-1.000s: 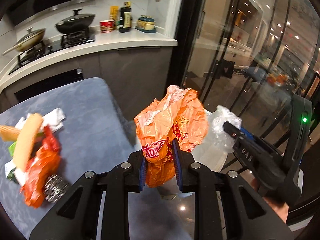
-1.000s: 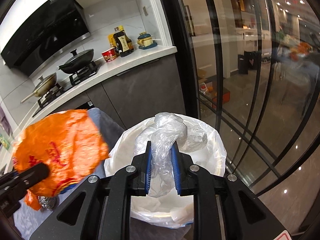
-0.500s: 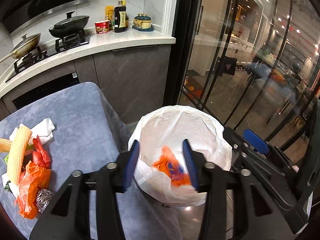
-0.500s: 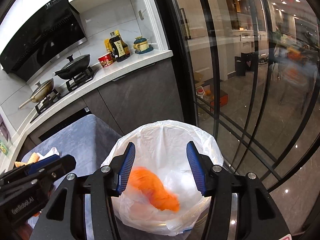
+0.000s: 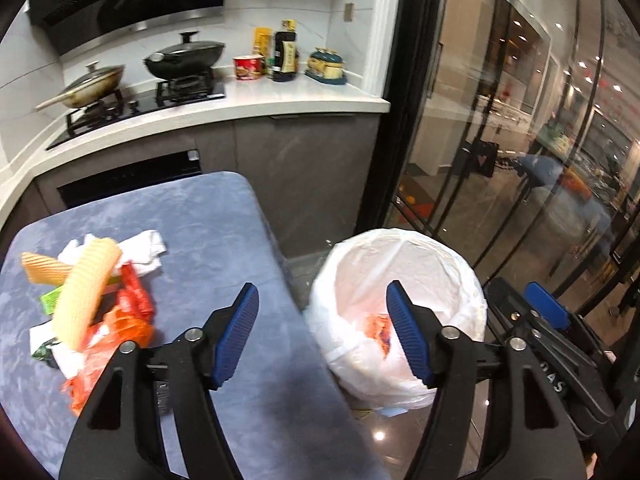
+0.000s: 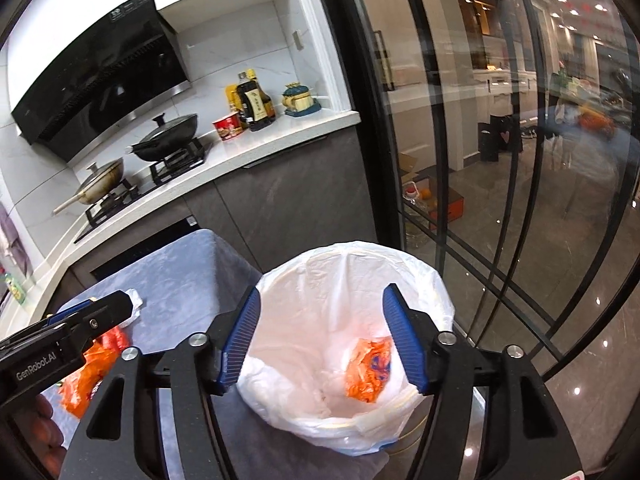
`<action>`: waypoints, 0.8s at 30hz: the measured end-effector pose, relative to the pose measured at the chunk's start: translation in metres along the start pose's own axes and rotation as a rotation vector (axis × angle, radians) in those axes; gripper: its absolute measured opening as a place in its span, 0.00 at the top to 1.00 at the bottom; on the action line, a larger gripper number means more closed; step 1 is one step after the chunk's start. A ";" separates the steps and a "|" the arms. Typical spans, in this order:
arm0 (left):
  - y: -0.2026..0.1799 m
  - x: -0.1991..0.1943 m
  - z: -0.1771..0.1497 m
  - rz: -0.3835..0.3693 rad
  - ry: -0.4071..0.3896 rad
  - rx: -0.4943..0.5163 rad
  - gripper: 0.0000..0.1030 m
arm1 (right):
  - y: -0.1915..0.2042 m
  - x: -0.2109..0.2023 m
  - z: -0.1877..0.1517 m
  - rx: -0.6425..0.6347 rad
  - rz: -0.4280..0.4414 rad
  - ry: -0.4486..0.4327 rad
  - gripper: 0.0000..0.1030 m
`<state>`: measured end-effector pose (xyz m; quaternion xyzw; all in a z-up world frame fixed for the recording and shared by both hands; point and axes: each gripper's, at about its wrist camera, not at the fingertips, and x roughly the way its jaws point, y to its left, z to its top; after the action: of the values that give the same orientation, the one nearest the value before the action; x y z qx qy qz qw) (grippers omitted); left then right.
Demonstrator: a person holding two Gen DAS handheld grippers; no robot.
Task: Collect trash
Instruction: 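Move both tools back to the pile and grasp an orange foam net with the right gripper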
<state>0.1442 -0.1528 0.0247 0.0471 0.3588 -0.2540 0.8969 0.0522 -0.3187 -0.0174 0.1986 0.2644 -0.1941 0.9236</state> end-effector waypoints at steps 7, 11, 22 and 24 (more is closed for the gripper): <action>0.050 -0.024 -0.011 0.053 -0.011 -0.092 0.28 | 0.040 -0.012 -0.008 -0.065 0.050 -0.002 0.38; 0.081 -0.036 -0.022 0.097 -0.013 -0.132 0.27 | 0.068 -0.015 -0.015 -0.093 0.093 0.008 0.38; 0.170 -0.064 -0.065 0.197 0.023 -0.257 0.25 | 0.151 -0.018 -0.037 -0.194 0.198 0.046 0.37; 0.185 -0.067 -0.072 0.211 0.032 -0.273 0.25 | 0.165 -0.017 -0.041 -0.207 0.215 0.056 0.37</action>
<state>0.1490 0.0548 -0.0023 -0.0340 0.3971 -0.1064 0.9109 0.0985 -0.1560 0.0040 0.1349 0.2861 -0.0603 0.9467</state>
